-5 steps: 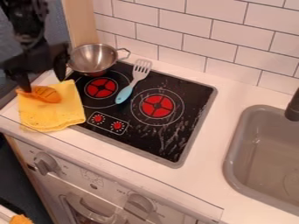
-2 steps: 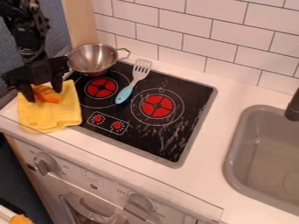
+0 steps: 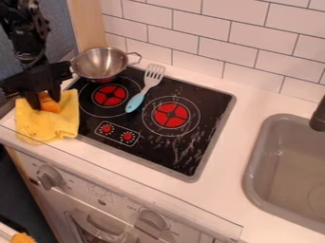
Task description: Yellow object had been moved to the side of blue spatula
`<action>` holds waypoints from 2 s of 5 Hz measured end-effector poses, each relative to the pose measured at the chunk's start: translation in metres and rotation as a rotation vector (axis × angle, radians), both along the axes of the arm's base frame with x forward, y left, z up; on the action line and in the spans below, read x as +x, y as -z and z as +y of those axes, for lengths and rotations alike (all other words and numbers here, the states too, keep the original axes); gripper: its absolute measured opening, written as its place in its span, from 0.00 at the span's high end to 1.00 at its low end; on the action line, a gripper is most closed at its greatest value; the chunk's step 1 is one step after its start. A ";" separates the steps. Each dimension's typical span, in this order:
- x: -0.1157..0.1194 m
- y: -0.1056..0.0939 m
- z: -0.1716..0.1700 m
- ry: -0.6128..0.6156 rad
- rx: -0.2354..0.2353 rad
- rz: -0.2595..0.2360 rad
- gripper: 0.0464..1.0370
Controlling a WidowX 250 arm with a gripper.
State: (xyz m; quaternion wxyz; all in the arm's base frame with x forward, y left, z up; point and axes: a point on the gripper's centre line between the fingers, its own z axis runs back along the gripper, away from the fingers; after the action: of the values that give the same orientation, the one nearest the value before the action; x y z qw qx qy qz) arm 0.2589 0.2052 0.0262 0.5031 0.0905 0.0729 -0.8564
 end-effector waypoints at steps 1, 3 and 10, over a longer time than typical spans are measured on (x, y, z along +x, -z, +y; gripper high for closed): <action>0.001 -0.003 -0.001 0.001 -0.011 -0.012 0.62; 0.015 -0.048 -0.009 0.034 0.027 -0.140 0.62; 0.081 -0.061 -0.180 0.534 -0.078 -0.275 0.62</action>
State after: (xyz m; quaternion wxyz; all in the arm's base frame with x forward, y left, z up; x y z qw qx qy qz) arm 0.3396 0.0248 0.0872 0.2681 0.2021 -0.0552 -0.9403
